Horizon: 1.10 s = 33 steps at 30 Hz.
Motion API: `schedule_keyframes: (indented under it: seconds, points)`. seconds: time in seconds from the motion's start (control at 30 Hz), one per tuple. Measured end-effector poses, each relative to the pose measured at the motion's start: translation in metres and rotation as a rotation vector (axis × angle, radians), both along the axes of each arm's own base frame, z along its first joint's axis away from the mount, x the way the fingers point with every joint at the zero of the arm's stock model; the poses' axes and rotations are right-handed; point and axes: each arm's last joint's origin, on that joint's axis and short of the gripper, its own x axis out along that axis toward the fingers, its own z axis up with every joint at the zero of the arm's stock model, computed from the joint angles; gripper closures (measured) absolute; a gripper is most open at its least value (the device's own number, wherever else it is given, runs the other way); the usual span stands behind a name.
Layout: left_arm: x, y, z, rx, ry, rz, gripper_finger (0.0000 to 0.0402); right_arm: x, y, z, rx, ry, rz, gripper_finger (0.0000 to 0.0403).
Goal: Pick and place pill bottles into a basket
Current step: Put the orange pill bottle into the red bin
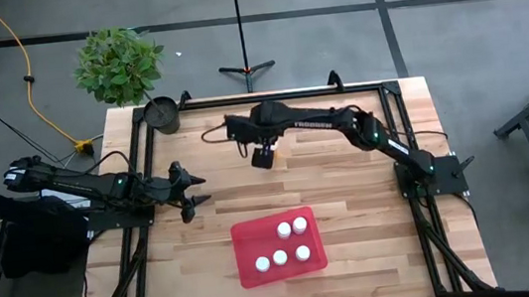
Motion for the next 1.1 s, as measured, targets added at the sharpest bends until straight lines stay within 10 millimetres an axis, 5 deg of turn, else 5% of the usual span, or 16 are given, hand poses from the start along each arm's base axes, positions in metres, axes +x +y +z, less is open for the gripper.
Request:
schedule_keyframes:
  seconds: [0.47, 1.1]
  points:
    - [0.000, 0.000, 0.000, -0.004, 0.000, -0.003, 0.0103, -0.014, -0.049, -0.002, 0.126, -0.032, -0.060, 0.0023]
    - [-0.003, 0.000, -0.014, -0.058, 0.015, 0.035, 0.0103, -0.013, -0.051, -0.015, 0.253, -0.066, -0.118, 0.0014]
